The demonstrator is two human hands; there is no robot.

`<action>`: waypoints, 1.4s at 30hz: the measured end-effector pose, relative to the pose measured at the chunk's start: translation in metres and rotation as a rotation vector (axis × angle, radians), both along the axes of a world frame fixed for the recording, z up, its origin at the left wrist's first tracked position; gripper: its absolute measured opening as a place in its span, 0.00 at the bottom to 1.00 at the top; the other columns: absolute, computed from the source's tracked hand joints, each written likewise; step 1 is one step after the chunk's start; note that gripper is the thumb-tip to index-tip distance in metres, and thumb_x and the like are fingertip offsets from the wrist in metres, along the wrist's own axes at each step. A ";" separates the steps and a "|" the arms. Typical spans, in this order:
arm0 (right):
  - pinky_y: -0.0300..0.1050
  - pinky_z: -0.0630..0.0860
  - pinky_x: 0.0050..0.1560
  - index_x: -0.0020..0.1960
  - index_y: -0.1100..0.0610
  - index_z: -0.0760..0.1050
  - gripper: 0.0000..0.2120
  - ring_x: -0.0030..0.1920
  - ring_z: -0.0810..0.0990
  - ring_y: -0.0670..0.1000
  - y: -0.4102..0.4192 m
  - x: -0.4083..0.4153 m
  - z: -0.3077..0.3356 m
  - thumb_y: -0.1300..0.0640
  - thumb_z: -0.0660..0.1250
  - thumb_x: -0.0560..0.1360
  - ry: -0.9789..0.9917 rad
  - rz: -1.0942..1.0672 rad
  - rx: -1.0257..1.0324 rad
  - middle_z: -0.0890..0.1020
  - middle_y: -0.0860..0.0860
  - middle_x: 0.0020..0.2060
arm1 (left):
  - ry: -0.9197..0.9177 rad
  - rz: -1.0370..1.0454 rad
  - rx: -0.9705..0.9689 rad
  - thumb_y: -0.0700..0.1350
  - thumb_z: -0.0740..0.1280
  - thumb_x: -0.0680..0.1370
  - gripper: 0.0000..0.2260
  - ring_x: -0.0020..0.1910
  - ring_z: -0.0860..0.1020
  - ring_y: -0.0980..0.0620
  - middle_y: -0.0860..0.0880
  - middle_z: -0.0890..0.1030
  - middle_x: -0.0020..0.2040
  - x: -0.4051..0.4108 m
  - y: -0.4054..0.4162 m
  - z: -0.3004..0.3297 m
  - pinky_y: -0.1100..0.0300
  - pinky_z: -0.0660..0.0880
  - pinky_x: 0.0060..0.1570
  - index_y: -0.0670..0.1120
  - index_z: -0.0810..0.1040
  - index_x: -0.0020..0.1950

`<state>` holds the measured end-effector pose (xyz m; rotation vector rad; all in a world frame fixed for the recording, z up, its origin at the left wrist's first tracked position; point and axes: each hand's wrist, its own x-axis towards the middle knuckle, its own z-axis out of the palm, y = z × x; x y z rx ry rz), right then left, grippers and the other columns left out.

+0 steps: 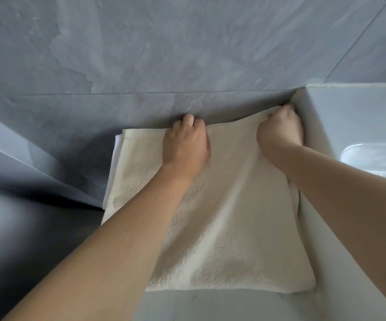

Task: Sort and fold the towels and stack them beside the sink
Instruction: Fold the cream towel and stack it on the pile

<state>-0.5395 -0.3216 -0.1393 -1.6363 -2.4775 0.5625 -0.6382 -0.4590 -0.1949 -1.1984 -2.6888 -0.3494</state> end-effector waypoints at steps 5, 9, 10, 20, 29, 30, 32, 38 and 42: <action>0.55 0.72 0.53 0.72 0.66 0.55 0.21 0.61 0.76 0.65 0.001 0.008 0.003 0.66 0.53 0.79 -0.463 0.462 0.324 0.75 0.64 0.63 | 0.095 -0.003 0.003 0.38 0.72 0.71 0.06 0.26 0.78 0.40 0.43 0.78 0.29 -0.004 -0.009 -0.005 0.59 0.60 0.27 0.42 0.75 0.43; 0.51 0.68 0.40 0.66 0.65 0.66 0.18 0.60 0.74 0.63 0.010 0.009 0.016 0.65 0.59 0.77 -0.627 0.725 0.592 0.74 0.62 0.60 | 0.060 -0.043 0.153 0.39 0.66 0.79 0.04 0.22 0.74 0.40 0.43 0.76 0.27 -0.003 -0.009 -0.008 0.60 0.60 0.25 0.41 0.73 0.45; 0.50 0.69 0.40 0.65 0.66 0.68 0.17 0.60 0.73 0.62 0.012 0.009 0.018 0.66 0.57 0.77 -0.663 0.763 0.649 0.74 0.62 0.59 | 0.053 -0.042 0.185 0.40 0.66 0.79 0.05 0.21 0.73 0.41 0.44 0.76 0.27 -0.003 -0.007 -0.008 0.60 0.60 0.25 0.41 0.73 0.45; 0.51 0.65 0.37 0.60 0.65 0.68 0.14 0.52 0.76 0.64 0.008 0.016 0.014 0.67 0.58 0.75 -0.451 0.698 0.660 0.73 0.64 0.56 | 0.055 0.015 0.205 0.39 0.69 0.76 0.05 0.23 0.76 0.39 0.44 0.79 0.29 -0.005 0.004 -0.023 0.60 0.59 0.25 0.42 0.74 0.43; 0.57 0.70 0.56 0.62 0.64 0.71 0.21 0.57 0.74 0.65 -0.033 0.033 -0.050 0.51 0.55 0.76 -0.229 0.579 0.301 0.73 0.63 0.59 | -0.023 0.032 0.241 0.45 0.63 0.81 0.06 0.30 0.78 0.39 0.45 0.81 0.34 -0.002 0.002 -0.020 0.57 0.59 0.29 0.43 0.74 0.47; 0.57 0.69 0.60 0.65 0.65 0.69 0.26 0.60 0.73 0.65 -0.027 0.035 -0.052 0.49 0.53 0.76 -0.260 0.535 0.290 0.72 0.63 0.63 | -0.019 0.032 0.251 0.45 0.64 0.81 0.06 0.29 0.78 0.39 0.45 0.80 0.34 -0.001 0.002 -0.020 0.58 0.59 0.29 0.43 0.75 0.47; 0.57 0.65 0.67 0.71 0.66 0.64 0.31 0.66 0.70 0.65 -0.019 0.038 -0.056 0.47 0.50 0.76 -0.262 0.496 0.285 0.67 0.64 0.69 | -0.011 0.027 0.269 0.45 0.64 0.80 0.06 0.29 0.77 0.39 0.45 0.80 0.33 -0.001 0.000 -0.021 0.58 0.58 0.29 0.43 0.75 0.46; 0.59 0.52 0.75 0.75 0.67 0.60 0.36 0.75 0.60 0.65 -0.033 0.037 -0.064 0.45 0.45 0.74 -0.157 0.456 0.311 0.63 0.66 0.73 | 0.004 0.046 0.291 0.45 0.66 0.79 0.07 0.27 0.77 0.40 0.46 0.78 0.30 -0.003 0.001 -0.023 0.58 0.57 0.28 0.44 0.74 0.44; 0.61 0.52 0.75 0.73 0.65 0.65 0.31 0.73 0.62 0.63 -0.032 0.039 -0.062 0.47 0.51 0.77 -0.063 0.602 0.401 0.66 0.61 0.72 | 0.000 0.085 0.302 0.45 0.65 0.78 0.06 0.26 0.76 0.40 0.46 0.77 0.28 -0.003 0.002 -0.023 0.58 0.56 0.29 0.44 0.74 0.44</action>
